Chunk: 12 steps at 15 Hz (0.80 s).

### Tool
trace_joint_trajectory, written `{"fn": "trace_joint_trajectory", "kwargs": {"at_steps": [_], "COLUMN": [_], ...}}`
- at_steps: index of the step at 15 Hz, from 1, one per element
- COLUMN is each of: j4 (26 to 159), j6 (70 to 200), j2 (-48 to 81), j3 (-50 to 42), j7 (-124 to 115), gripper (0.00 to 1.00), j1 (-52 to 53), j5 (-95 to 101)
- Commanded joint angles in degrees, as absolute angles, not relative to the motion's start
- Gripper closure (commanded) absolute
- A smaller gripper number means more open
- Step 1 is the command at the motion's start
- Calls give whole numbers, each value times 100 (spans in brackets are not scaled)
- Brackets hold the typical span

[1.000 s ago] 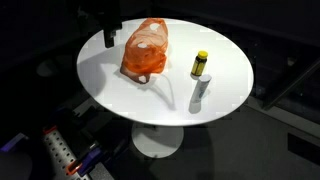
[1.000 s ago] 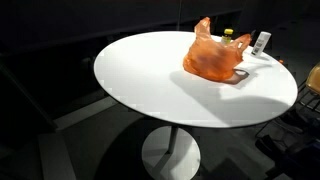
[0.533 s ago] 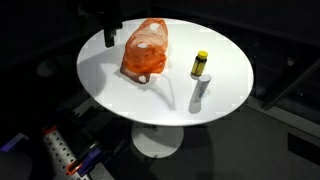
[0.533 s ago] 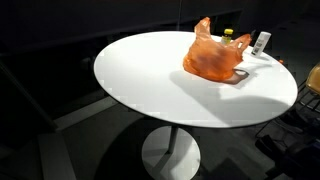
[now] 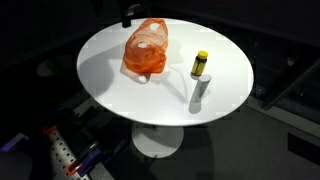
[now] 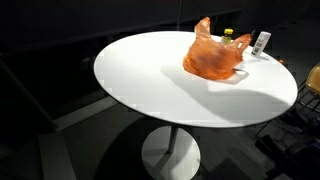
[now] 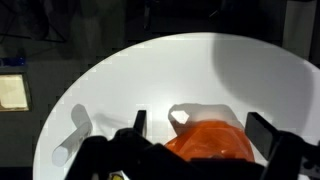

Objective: Put the roll on stick inside the plastic bag

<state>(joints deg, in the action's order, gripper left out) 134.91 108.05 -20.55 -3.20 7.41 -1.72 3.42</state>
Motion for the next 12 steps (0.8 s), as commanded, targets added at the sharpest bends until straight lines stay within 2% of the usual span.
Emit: {"fn": "trace_joint_trajectory", "kwargs": {"at_steps": [1,12], "j4": [12746,11006], "j6": [10743,11007], "j2": [-1458,202], "j3": [-410,-837], "j7": [680,1713], "gripper": [0,0], "j1": [-336,-707], "j5": [567,576]}}
